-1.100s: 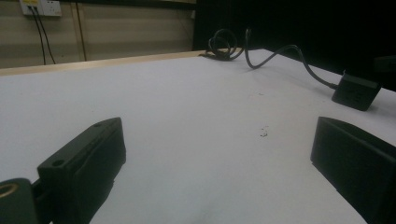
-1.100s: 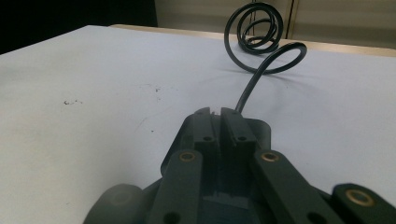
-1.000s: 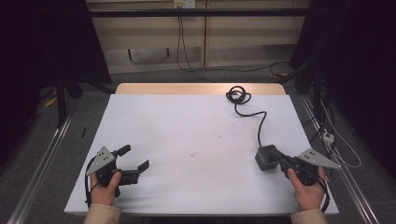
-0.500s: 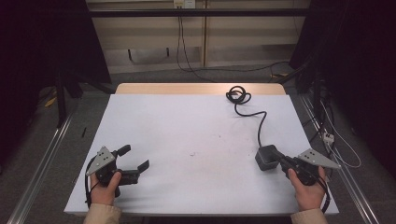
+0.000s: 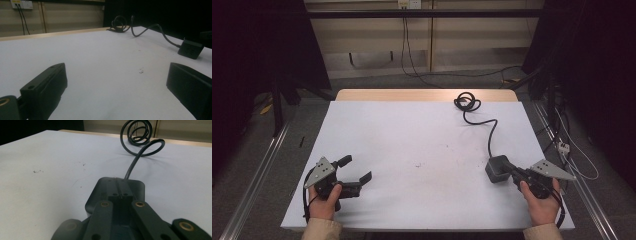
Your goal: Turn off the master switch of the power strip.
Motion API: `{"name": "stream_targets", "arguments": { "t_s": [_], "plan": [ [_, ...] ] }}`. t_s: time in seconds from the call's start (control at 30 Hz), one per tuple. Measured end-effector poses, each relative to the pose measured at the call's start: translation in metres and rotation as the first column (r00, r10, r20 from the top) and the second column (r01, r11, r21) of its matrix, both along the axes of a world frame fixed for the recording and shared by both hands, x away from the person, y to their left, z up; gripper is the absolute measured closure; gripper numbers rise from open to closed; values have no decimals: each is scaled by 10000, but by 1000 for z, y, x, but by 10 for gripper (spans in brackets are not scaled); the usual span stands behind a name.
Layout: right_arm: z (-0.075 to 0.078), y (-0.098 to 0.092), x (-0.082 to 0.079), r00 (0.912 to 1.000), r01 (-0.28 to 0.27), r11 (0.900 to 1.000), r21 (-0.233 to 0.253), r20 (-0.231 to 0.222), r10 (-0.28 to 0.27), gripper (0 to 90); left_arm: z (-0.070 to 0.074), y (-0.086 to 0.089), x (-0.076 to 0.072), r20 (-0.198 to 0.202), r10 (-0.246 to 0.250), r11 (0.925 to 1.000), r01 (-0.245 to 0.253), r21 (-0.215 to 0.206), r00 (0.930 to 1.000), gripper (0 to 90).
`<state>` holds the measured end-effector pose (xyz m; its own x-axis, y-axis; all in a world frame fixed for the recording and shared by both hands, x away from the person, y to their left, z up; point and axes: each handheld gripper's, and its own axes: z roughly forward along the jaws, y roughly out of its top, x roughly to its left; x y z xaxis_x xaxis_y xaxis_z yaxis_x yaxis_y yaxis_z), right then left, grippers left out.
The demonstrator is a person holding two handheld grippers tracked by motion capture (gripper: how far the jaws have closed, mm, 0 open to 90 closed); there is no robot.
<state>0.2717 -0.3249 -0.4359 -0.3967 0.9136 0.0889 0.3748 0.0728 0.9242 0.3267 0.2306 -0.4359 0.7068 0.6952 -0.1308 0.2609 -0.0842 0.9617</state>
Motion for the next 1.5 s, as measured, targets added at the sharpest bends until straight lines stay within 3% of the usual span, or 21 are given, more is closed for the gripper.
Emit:
{"name": "stream_targets", "arguments": {
  "t_s": [0.67, 1.5],
  "plan": [
    [-2, 2, 1, 10000, -13, 9996, -293, -27, 13, 900, 0, 0, 0, 2, -10, 10000, 10, -7, 10000, 29],
    [-2, 3, 1, 9997, 158, 9995, -275, -170, -163, 900, 0, 0, -1, -13, 63, 10000, -63, -54, 10000, 29]
  ]
}}
